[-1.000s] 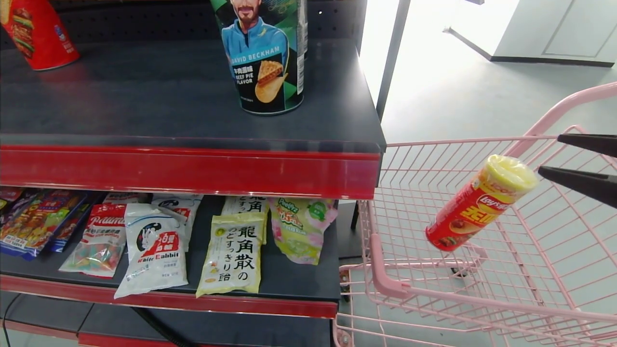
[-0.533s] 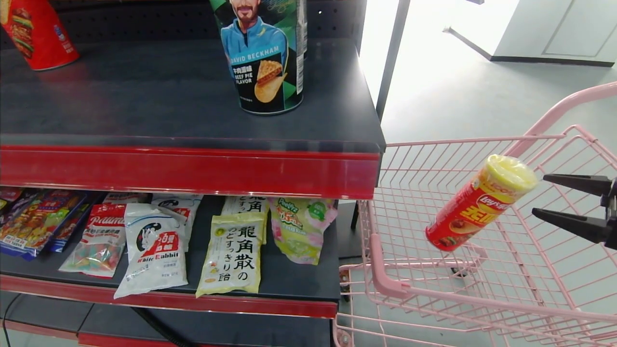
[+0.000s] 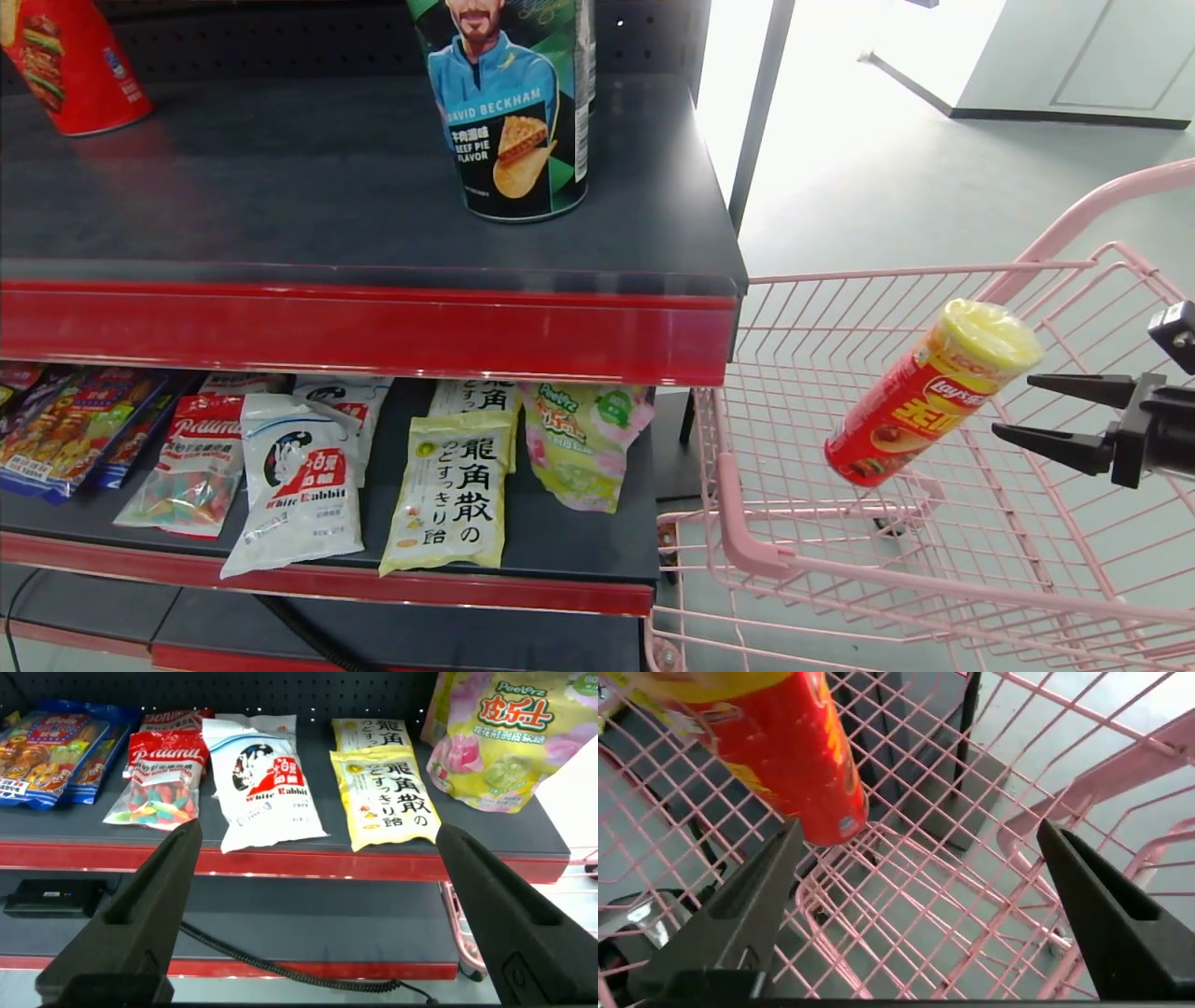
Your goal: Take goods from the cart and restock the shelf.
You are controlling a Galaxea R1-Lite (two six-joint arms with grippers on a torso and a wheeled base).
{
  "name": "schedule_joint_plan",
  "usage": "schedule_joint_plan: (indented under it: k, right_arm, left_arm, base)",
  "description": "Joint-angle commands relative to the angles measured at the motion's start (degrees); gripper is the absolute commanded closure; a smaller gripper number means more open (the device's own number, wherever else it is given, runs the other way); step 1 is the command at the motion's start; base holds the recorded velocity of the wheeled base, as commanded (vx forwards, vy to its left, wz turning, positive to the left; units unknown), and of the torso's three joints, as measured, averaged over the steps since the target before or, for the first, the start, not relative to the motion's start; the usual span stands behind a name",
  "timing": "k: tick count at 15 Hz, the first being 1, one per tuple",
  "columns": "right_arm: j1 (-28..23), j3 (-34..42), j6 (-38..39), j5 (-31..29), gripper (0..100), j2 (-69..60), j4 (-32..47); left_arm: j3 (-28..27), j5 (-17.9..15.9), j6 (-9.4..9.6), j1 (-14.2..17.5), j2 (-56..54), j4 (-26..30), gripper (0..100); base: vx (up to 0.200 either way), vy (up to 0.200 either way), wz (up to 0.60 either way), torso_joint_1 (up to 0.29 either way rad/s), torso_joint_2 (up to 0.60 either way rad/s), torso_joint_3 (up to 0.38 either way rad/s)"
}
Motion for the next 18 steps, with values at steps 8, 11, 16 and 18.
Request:
schedule_joint_plan:
  k: [8,11,16,18]
  right_arm:
    - [6.19,-10.11,0.22,7.73,0,8.19,0.93]
    - [6.89,-9.32,-0.22,10.20,0,7.66,1.90]
    - [4.70,-9.41,-1.54,10.63,0,7.75,4.62]
    - [4.08,-9.32,-1.80,10.63,0,7.84,4.71]
  left_arm:
    - [0.00,0.05,-0.01,0.06,0.02,-0.01,0]
    - [0.00,0.05,-0.01,0.06,0.02,-0.01,0]
    - [0.00,0.05,-0.01,0.06,0.02,-0.01,0]
    - [0.00,0.05,-0.01,0.06,0.02,-0.01,0]
  base:
    - [0.000,0.000,0.00,0.000,0.00,0.000]
    - [0.000,0.000,0.00,0.000,0.00,0.000]
    - [0.000,0.000,0.00,0.000,0.00,0.000]
    - [0.000,0.000,0.00,0.000,0.00,0.000]
